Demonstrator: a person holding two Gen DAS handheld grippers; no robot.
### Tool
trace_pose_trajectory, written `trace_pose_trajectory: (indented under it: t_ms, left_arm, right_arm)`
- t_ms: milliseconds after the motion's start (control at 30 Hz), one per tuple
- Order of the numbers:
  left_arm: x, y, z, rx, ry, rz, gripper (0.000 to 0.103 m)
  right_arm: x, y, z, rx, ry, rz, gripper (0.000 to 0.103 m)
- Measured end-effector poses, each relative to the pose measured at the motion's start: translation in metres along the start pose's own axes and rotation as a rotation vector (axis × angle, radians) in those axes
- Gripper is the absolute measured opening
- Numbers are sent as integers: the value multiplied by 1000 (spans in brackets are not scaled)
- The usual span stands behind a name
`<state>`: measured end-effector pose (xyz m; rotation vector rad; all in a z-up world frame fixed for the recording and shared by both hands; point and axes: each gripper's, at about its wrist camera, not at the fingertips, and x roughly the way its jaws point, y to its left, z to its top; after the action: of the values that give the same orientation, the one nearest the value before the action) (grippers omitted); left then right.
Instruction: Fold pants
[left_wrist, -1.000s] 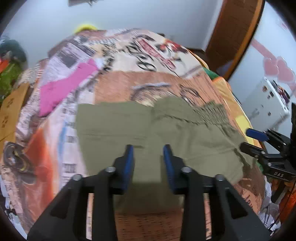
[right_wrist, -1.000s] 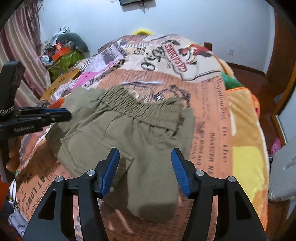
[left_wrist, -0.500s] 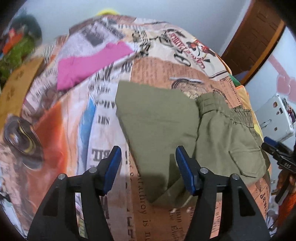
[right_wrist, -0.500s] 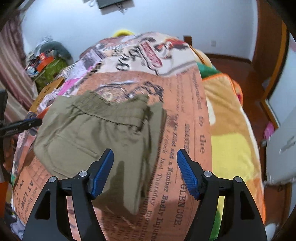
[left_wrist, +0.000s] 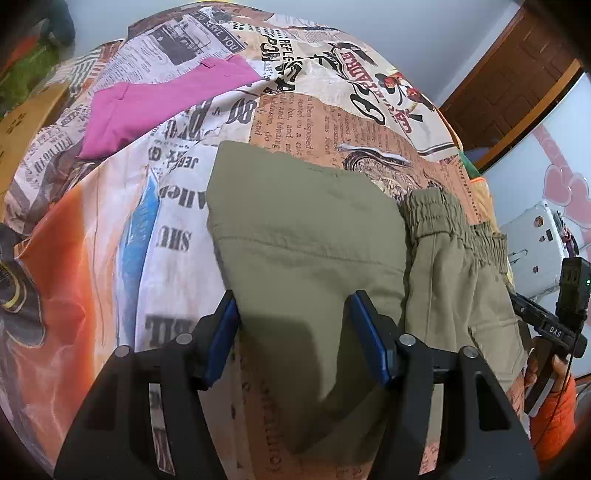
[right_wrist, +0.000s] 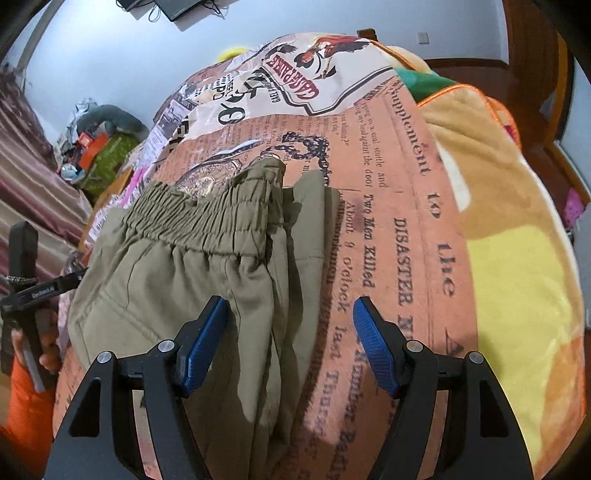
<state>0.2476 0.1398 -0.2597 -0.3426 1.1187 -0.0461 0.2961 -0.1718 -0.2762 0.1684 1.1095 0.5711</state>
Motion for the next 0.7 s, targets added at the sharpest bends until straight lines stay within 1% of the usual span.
trace_pose_trajectory:
  t_ms: [100, 133, 167, 233, 300, 400, 433, 500, 533, 567, 600, 633, 700]
  left_arm:
    - [4, -3, 5, 14, 11, 2, 60]
    - [5, -5, 7, 19, 12, 2, 60]
    - [5, -7, 9, 22, 12, 0, 58]
    - [7, -10, 12, 34, 12, -3, 50]
    - [9, -14, 15, 50, 13, -5, 41]
    - [13, -18, 18, 69, 15, 5, 32]
    - [14, -20, 19, 74, 20, 11, 31]
    - [14, -25, 21, 93, 29, 47, 22]
    - [14, -28, 21, 103, 31, 62, 20]
    - [12, -32, 20, 120, 27, 78, 13]
    - [10, -37, 19, 142, 19, 101, 10]
    - [9, -41, 18, 161, 12, 120, 8]
    - [4, -45, 16, 184, -6, 142, 5]
  right_arm:
    - [2, 0, 2, -6, -2, 22, 66]
    - [3, 0, 3, -11, -8, 31, 64]
    - [4, 1, 4, -16, -11, 40, 59]
    - [6, 2, 6, -23, -10, 44, 56]
    - [6, 3, 8, -34, -12, 45, 50]
    - [5, 3, 10, -46, -17, 41, 44]
    - [5, 4, 10, -48, -17, 39, 42]
    - [4, 5, 11, -57, -17, 31, 38]
    - [4, 6, 12, -63, -16, 24, 36]
    - [3, 7, 13, -72, -18, 18, 34]
    - [2, 10, 13, -86, -22, 9, 31]
    - [1, 12, 14, -100, -27, -1, 30]
    - [-3, 15, 15, -112, -39, -2, 23]
